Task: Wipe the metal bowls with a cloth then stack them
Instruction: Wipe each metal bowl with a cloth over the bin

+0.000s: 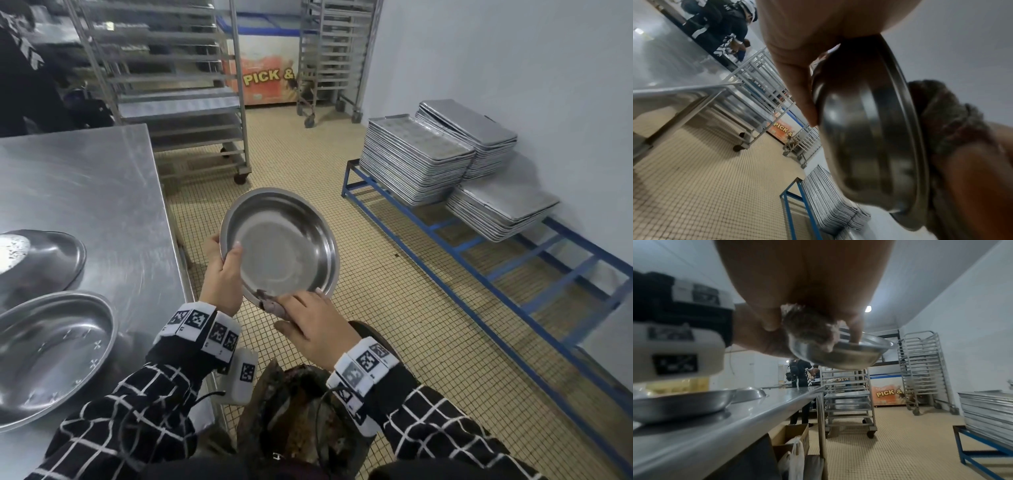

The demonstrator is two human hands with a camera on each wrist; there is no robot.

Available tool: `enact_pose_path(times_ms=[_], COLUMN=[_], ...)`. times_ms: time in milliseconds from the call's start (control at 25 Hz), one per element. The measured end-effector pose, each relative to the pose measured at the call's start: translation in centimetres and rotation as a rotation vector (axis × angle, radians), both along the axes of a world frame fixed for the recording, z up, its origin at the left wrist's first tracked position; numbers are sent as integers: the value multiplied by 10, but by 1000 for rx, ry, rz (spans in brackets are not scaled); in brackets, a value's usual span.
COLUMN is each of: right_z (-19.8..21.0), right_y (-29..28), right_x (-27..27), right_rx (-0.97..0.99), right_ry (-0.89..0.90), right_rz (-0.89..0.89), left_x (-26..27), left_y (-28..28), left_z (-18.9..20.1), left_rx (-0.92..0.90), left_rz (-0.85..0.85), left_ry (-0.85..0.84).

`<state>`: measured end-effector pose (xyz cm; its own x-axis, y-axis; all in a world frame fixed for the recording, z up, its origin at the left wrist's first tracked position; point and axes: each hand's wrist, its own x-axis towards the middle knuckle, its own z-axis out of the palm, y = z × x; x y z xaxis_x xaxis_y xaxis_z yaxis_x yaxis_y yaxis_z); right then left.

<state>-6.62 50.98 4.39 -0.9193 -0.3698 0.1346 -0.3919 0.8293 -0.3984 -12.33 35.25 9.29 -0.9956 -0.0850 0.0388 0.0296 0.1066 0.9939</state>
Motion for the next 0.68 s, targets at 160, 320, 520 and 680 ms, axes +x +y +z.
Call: enact_pose_path(times_ms=[160, 320, 520, 680], right_z=[-9, 20, 50, 41], right_y=[5, 31, 62, 66], right_x=[0, -14, -31, -43], right_rx=[-55, -330, -358, -385], right_ry=[353, 272, 213, 310], right_rz=[-93, -98, -255, -440], left_x=[-1, -10, -11, -13], left_y=[9, 7, -11, -3], left_z=[4, -1, 0, -1], left_rx=[75, -42, -402, -367], left_rz=[-16, -45, -281, -167], left_ry=[-97, -22, 152, 139])
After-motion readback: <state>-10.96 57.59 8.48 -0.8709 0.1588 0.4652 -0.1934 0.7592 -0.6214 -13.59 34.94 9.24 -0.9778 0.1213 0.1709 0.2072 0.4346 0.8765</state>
